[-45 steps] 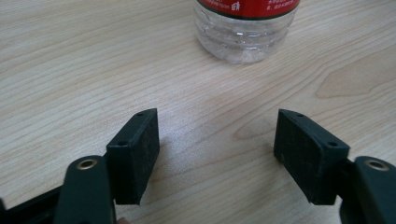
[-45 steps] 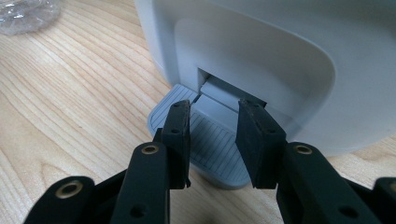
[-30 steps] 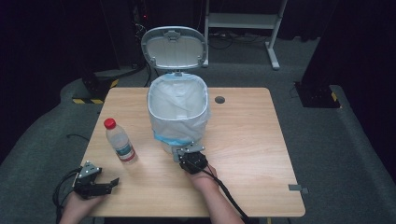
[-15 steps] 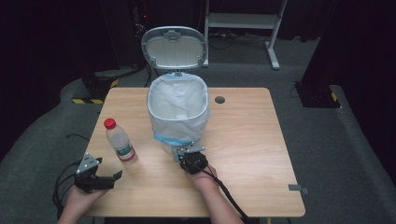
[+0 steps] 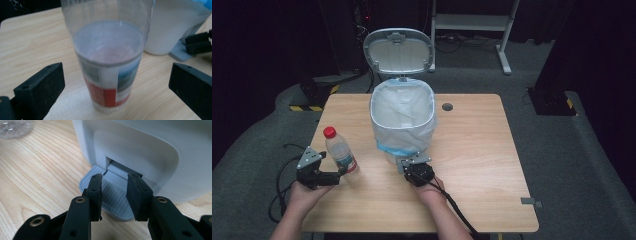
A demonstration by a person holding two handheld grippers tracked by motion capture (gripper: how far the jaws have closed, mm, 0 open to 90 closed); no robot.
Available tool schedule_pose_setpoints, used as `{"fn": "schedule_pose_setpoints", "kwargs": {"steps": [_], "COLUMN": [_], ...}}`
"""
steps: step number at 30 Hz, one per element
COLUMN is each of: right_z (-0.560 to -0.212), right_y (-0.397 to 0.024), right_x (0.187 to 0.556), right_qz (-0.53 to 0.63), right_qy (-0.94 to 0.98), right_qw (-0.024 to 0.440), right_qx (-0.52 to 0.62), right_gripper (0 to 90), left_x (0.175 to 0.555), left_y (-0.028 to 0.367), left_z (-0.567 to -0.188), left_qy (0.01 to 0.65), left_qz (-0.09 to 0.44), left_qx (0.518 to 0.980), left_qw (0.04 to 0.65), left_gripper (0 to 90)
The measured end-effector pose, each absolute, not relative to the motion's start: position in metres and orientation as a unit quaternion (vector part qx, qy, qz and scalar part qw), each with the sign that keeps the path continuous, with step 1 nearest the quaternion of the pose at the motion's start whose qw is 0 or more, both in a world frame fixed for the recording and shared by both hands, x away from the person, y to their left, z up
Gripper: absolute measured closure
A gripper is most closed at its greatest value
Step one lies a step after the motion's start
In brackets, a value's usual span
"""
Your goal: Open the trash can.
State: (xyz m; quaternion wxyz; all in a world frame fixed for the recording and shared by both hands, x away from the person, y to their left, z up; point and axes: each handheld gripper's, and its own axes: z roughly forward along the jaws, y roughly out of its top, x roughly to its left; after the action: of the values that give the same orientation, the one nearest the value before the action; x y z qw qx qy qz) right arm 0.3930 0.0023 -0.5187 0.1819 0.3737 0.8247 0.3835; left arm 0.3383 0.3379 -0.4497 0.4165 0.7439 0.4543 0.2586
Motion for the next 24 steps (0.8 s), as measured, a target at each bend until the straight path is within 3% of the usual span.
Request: {"fn": "schedule_pose_setpoints", "kwargs": {"steps": [12,16,17,24], "right_z": [-0.519,-0.519,-0.519,-0.519], "right_y": [0.002,0.002,0.002,0.002], "right_x": [0.393,0.393,0.392,0.393], "right_qz": [0.384,0.384,0.384,0.384], "right_qy": [0.825,0.824,0.823,0.825], "right_qw": [0.182,0.180,0.178,0.181], "right_qx": [0.373,0.376,0.378,0.373], "right_gripper": [65.1,65.1,65.1,65.1], "left_x": [0.360,0.362,0.359,0.348], "left_y": [0.334,0.332,0.332,0.330], "left_z": [-0.447,-0.448,-0.448,-0.438], "left_qy": [0.468,0.468,0.465,0.458], "left_qz": [0.255,0.261,0.273,0.285], "left_qx": [0.732,0.725,0.717,0.699], "left_qw": [0.424,0.432,0.442,0.469], "left_gripper": [4.2,11.6,23.9,26.2]}}
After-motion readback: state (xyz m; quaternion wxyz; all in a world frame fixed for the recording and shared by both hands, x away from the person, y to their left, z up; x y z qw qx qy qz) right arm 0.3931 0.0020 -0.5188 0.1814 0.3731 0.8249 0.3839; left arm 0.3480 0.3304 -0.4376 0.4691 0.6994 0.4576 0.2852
